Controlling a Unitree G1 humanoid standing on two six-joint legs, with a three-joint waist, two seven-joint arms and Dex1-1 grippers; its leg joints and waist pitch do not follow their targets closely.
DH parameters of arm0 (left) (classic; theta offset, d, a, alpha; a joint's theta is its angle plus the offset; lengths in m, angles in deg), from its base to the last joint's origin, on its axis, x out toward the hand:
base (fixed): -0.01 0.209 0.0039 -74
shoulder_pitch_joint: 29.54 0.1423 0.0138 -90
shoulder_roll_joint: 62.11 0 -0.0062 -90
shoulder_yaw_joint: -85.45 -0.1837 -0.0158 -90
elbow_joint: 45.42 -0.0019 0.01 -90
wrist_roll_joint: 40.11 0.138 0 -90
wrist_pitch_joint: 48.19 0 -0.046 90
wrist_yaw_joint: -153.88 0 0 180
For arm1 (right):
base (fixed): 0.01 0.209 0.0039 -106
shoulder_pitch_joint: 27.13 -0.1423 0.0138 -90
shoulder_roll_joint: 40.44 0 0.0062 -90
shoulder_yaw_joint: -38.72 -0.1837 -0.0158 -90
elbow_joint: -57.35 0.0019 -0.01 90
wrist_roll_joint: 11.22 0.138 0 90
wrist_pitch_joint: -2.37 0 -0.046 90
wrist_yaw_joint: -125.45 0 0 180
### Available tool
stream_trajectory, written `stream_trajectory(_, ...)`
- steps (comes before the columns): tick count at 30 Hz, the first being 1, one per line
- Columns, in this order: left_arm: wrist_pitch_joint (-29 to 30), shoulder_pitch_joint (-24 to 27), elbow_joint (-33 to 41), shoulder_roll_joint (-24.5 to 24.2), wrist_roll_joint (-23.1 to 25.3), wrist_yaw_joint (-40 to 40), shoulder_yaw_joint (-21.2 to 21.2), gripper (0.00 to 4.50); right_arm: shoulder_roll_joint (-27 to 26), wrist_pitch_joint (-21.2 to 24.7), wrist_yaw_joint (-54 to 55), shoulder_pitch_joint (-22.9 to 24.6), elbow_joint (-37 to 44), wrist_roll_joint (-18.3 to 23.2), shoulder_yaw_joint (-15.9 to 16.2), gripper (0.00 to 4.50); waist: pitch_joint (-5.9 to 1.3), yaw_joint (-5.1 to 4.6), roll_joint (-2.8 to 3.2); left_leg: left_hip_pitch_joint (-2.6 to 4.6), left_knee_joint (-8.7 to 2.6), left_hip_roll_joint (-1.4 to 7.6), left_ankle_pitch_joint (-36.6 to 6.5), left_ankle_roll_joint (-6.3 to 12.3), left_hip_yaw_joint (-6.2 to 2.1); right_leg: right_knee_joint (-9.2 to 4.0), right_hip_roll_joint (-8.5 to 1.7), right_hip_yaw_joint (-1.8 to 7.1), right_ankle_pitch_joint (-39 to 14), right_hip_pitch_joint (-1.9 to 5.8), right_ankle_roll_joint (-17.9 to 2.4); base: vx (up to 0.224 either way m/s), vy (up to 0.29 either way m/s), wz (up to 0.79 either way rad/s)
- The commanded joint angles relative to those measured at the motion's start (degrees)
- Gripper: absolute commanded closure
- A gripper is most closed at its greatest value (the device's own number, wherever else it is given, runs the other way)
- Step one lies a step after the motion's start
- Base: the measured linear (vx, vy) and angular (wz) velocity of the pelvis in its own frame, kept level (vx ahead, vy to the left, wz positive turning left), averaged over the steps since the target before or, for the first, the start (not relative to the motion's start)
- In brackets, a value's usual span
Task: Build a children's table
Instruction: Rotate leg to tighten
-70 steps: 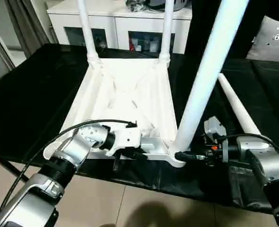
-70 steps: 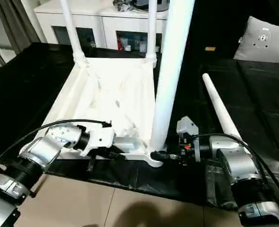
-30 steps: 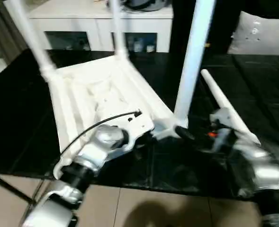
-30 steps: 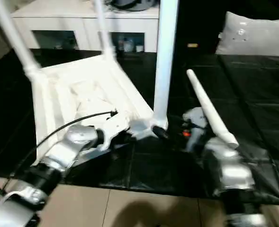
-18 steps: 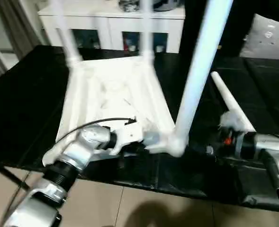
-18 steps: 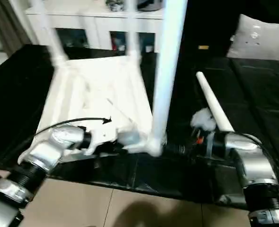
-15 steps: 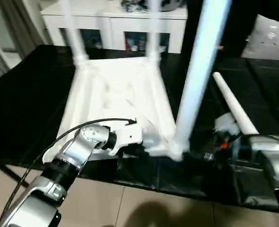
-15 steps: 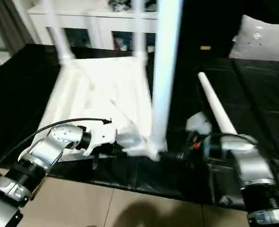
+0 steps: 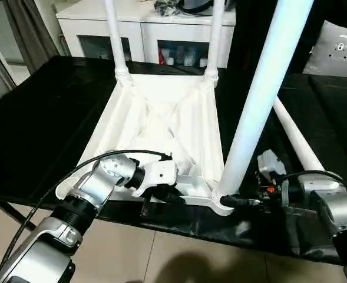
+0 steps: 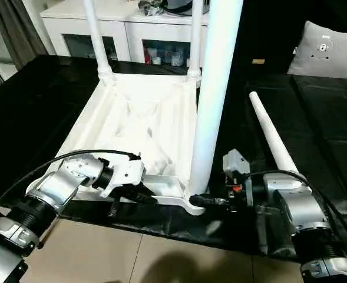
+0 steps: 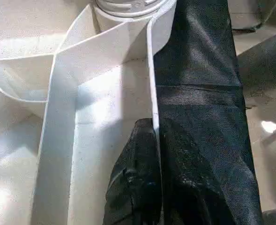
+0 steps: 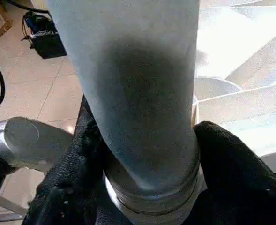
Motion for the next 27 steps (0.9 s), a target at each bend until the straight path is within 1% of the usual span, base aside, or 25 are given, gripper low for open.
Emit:
stream_trajectory(1, 0.8, -0.2, 0.0, 0.4, 1.2, 1.8, -2.3, 4.50, -0.3, 0.8, -0.4, 0.3, 0.7, 0.3, 0.4, 1.84, -3.34, -0.15, -1.42, -0.94, -3.62, 2.91, -1.4, 7.11, -0.50, -3.64, -4.17, 3.79, -17.4, 3.84, -7.0, 0.000, 0.000, 0.00)
stream_trajectory(2, 1.2, -0.1, 0.1, 0.5, 1.3, 1.6, -2.3, 4.50, -0.4, 1.0, -0.3, 0.4, 0.8, 0.4, 0.4, 1.86, -3.36, -0.13, -1.47, -0.89, -3.63, 2.94, -1.3, 7.08, -0.51, -3.58, -4.18, 3.80, -17.2, 3.85, -7.0, 0.000, 0.000, 0.00)
stream_trajectory(3, 3.6, 0.1, 0.5, 0.8, 1.4, 0.0, -1.8, 4.50, -1.2, 2.2, 0.9, 0.8, 1.6, 1.2, -0.1, 1.88, -3.31, -0.21, -1.66, -0.95, -3.66, 2.95, -1.3, 7.07, -0.50, -3.61, -4.15, 3.79, -17.3, 3.86, -7.0, 0.000, 0.000, 0.00)
stream_trajectory(4, 5.9, 0.3, 0.9, 1.7, 1.0, -2.2, -0.7, 4.50, -2.4, 3.5, 3.0, 1.3, 2.7, 1.7, -0.6, 1.88, -3.29, -0.20, -1.61, -0.92, -3.70, 2.99, -1.3, 6.94, -0.48, -3.57, -4.16, 3.84, -17.3, 3.89, -7.0, 0.000, 0.000, 0.00)
stream_trajectory(5, 5.9, 0.3, 0.9, 1.7, 1.0, -2.2, -0.7, 4.50, -2.4, 3.5, 3.0, 1.3, 2.7, 1.7, -0.6, 1.89, -3.22, -0.08, -1.53, -0.95, -3.69, 2.99, -1.3, 6.69, -0.55, -3.72, -4.29, 3.80, -17.8, 3.87, -6.9, 0.000, 0.000, 0.00)
stream_trajectory(6, 8.6, 0.6, 1.5, 3.0, 0.5, -5.2, 0.6, 4.50, -3.9, 5.3, 6.0, 1.8, 3.9, 2.2, -1.1, 1.89, -3.12, -0.30, -1.61, -0.84, -3.84, 2.96, -2.3, 6.25, -0.50, -4.00, -4.22, 3.72, -19.3, 3.81, -6.5, 0.000, 0.000, 0.00)
stream_trajectory(7, 10.2, 0.8, 2.0, 3.8, 0.3, -7.2, 1.4, 4.50, -4.8, 6.4, 8.4, 1.8, 4.2, 2.0, -1.3, 1.89, -3.02, -0.49, -1.48, -0.84, -3.91, 2.95, -2.8, 5.93, -0.48, -4.08, -4.18, 3.73, -20.0, 3.74, -6.4, 0.000, 0.000, 0.00)
stream_trajectory(8, 13.1, 1.2, 2.8, 5.2, 0.2, -10.4, 2.5, 4.50, -6.6, 8.2, 13.0, 1.7, 4.3, 1.3, -1.8, 1.89, -2.84, -0.71, -1.60, -0.50, -4.01, 2.87, -4.2, 4.93, -0.41, -4.54, -4.13, 3.68, -22.5, 3.58, -5.7, 0.000, 0.000, 0.00)
stream_trajectory(9, 14.4, 1.4, 3.2, 5.9, 0.3, -12.1, 2.9, 4.50, -7.7, 8.5, 15.9, 1.4, 3.9, 0.7, -2.2, 1.89, -2.73, -0.85, -1.56, -0.43, -4.03, 2.66, -4.9, 4.57, -0.37, -4.86, -4.06, 3.55, -23.8, 3.48, -5.4, 0.000, 0.000, 0.00)
stream_trajectory(10, 15.3, 1.6, 3.7, 6.8, 0.4, -14.0, 3.4, 4.50, -9.2, 8.7, 19.7, 1.0, 3.2, -0.2, -2.7, 1.89, -2.53, -1.28, -1.81, -0.46, -4.11, 2.29, -6.3, 3.64, -0.41, -5.46, -4.07, 3.25, -27.5, 3.59, -3.9, 0.000, 0.000, 0.00)
stream_trajectory(11, 15.9, 1.7, 3.9, 7.5, 0.6, -15.4, 3.7, 4.50, -10.4, 8.8, 22.5, 0.5, 2.6, -0.7, -3.3, 1.89, -2.46, -1.86, -1.77, -0.57, -4.12, 2.03, -7.1, 2.88, -0.54, -5.83, -4.06, 2.98, -29.7, 3.62, -2.5, 0.000, 0.000, 0.00)
stream_trajectory(12, 18.5, 1.7, 4.1, 9.5, 0.7, -19.5, 5.0, 4.50, -13.0, 9.8, 28.7, -0.6, 1.2, -1.2, -4.8, 1.89, -2.42, -2.71, -1.71, -0.66, -3.98, 1.80, -7.7, 2.43, -0.55, -6.17, -3.95, 2.67, -31.1, 3.63, -1.5, 0.000, 0.000, 0.00)
stream_trajectory(13, 19.7, 1.4, 3.7, 11.1, 0.7, -22.7, 6.0, 4.50, -14.5, 9.7, 31.9, -1.2, 0.5, -1.7, -5.4, 1.89, -2.38, -3.10, -1.76, -0.76, -3.91, 1.64, -8.0, 2.39, -0.62, -6.39, -3.85, 2.41, -31.8, 3.60, -1.0, 0.000, 0.000, 0.00)
stream_trajectory(14, 20.8, 1.2, 3.5, 12.3, 0.7, -25.1, 6.9, 4.50, -15.7, 9.7, 34.3, -1.5, 0.2, -2.1, -5.9, 1.89, -2.40, -3.88, -1.86, -0.57, -3.69, 1.37, -8.4, 2.50, -0.54, -6.82, -3.68, 2.17, -32.7, 3.41, -0.2, 0.000, 0.000, 0.00)
stream_trajectory(15, 20.9, 1.2, 3.5, 12.4, 0.7, -25.3, 7.0, 4.50, -15.8, 9.7, 34.5, -1.5, 0.2, -2.2, -5.9, 1.89, -2.41, -4.10, -1.80, -0.54, -3.61, 1.31, -8.5, 2.56, -0.54, -6.87, -3.65, 2.08, -32.9, 3.36, -0.1, 0.000, 0.000, 0.00)
stream_trajectory(16, 22.1, 0.6, 2.8, 14.0, 0.6, -28.4, 8.2, 4.50, -17.1, 9.5, 37.3, -1.9, -0.4, -3.0, -6.2, 1.89, -2.54, -4.34, -1.76, -0.63, -3.57, 1.22, -8.5, 3.42, -0.57, -7.07, -3.61, 2.06, -32.5, 3.44, 0.1, 0.000, 0.000, 0.00)
stream_trajectory(18, 24.4, -1.3, 1.2, 17.3, 0.8, -35.3, 10.7, 4.50, -20.4, 7.9, 43.4, -2.8, -1.8, -3.4, -8.0, 1.89, -2.61, -4.98, -1.84, -1.04, -3.69, 1.47, -7.4, 4.11, -0.62, -6.76, -3.51, 2.17, -29.8, 3.41, -1.0, 0.000, 0.000, 0.00)
stream_trajectory(19, 25.2, -2.0, 0.9, 18.0, 1.3, -37.1, 11.1, 4.50, -21.5, 6.7, 45.8, -3.2, -2.4, -3.6, -8.9, 1.89, -2.82, -4.82, -1.70, -0.82, -3.75, 1.53, -7.0, 4.28, -0.72, -6.57, -3.71, 2.28, -28.8, 3.47, -1.6, 0.000, 0.000, 0.00)
stream_trajectory(20, 25.2, -2.0, 0.8, 18.0, 1.3, -37.2, 11.1, 4.50, -21.5, 6.6, 45.7, -3.2, -2.4, -3.5, -8.9, 1.89, -2.89, -4.87, -1.74, -1.00, -3.82, 1.60, -6.6, 4.64, -0.70, -6.41, -3.70, 2.43, -27.7, 3.61, -1.9, 0.000, 0.000, 0.00)
stream_trajectory(21, 25.1, -2.3, 0.8, 18.0, 1.6, -37.6, 11.1, 4.50, -21.9, 6.3, 45.6, -3.3, -2.4, -3.1, -9.2, 1.89, -3.07, -4.72, -1.55, -1.09, -3.92, 1.84, -5.5, 5.41, -0.78, -5.98, -3.75, 2.74, -24.9, 3.74, -3.0, 0.000, 0.000, 0.00)
stream_trajectory(22, 24.9, -2.5, 0.9, 18.0, 1.8, -37.6, 10.9, 4.50, -22.3, 6.2, 46.0, -3.2, -2.2, -2.9, -9.5, 1.55, -3.09, -4.62, -1.31, -1.05, -3.88, 1.93, -5.2, 5.80, -0.80, -5.77, -3.79, 2.88, -23.3, 3.66, -3.7, 0.000, 0.000, 0.00)
stream_trajectory(23, 24.9, -2.5, 1.0, 18.0, 1.7, -37.3, 11.0, 4.50, -22.5, 6.2, 46.6, -3.3, -2.1, -2.8, -9.9, 1.20, -3.16, -4.64, -1.50, -1.23, -3.92, 2.09, -4.2, 6.49, -0.83, -5.27, -3.81, 3.12, -20.6, 3.80, -4.8, 0.000, 0.000, 0.00)
stream_trajectory(24, 24.6, -2.3, 1.3, 17.9, 1.8, -37.0, 10.9, 4.50, -22.6, 6.9, 46.2, -3.3, -1.7, -2.1, -10.3, 1.20, -3.29, -4.55, -1.49, -1.22, -3.84, 2.20, -3.2, 7.18, -0.82, -4.88, -3.92, 3.30, -18.4, 3.89, -6.0, 0.000, 0.000, 0.00)
stream_trajectory(26, 24.2, -2.2, 1.5, 17.6, 2.0, -36.6, 10.7, 4.50, -22.6, 7.3, 45.7, -3.2, -1.3, -1.8, -10.3, 1.10, -3.42, -4.41, -1.53, -1.40, -3.72, 2.17, -1.2, 8.24, -0.79, -4.35, -3.97, 3.41, -15.4, 4.09, -7.3, 0.000, 0.000, 0.00)
stream_trajectory(27, 22.7, -1.6, 1.9, 16.6, 2.4, -35.0, 9.6, 4.50, -21.6, 6.7, 44.3, -2.7, -0.8, -2.5, -9.6, 0.98, -3.49, -4.30, -1.22, -1.39, -3.63, 2.19, 0.1, 8.82, -0.81, -4.10, -3.98, 3.44, -13.8, 4.12, -7.9, 0.000, 0.000, 0.00)
